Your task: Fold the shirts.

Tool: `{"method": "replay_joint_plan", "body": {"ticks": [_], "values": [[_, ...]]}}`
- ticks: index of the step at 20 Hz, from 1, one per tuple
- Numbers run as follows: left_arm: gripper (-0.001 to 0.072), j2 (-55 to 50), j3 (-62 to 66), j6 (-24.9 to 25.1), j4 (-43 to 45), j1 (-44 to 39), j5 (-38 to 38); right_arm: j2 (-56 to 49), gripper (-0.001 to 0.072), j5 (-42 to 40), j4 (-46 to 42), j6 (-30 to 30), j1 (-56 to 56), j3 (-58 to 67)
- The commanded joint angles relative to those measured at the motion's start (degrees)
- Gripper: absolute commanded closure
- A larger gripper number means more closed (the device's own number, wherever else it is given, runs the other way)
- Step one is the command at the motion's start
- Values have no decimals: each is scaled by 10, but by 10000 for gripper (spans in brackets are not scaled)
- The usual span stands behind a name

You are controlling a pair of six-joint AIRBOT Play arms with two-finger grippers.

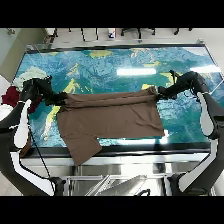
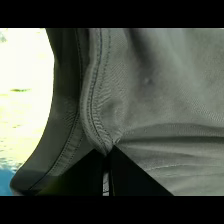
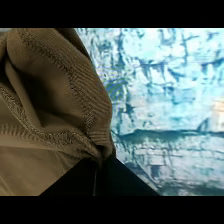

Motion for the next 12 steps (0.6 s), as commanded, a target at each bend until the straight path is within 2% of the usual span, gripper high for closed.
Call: {"method": "replay_joint_plan", "body": {"ticks": [1,2,3,4,8,10,12], "values": [[384,1,0,-1,-10,-1,16,-3,482,-5,10,15,7,1],[-5,2,0,-1,-9,0,32,1,307,-9,10,20,5,2],[16,5,2,-3,-9,4,54,10,257,-21,10,20,2,4],[17,9,10,-3,-9,9,81,21,238,-40,10,22,-4,6],[17,55,71,-5,-8,45,218,87,238,-139,-8,7,-49,1],[18,114,22,-5,-4,61,229,129,238,-166,-26,-10,-77,-47],[18,199,-110,-5,-4,73,212,178,238,-165,-25,-43,-110,-146]]}}
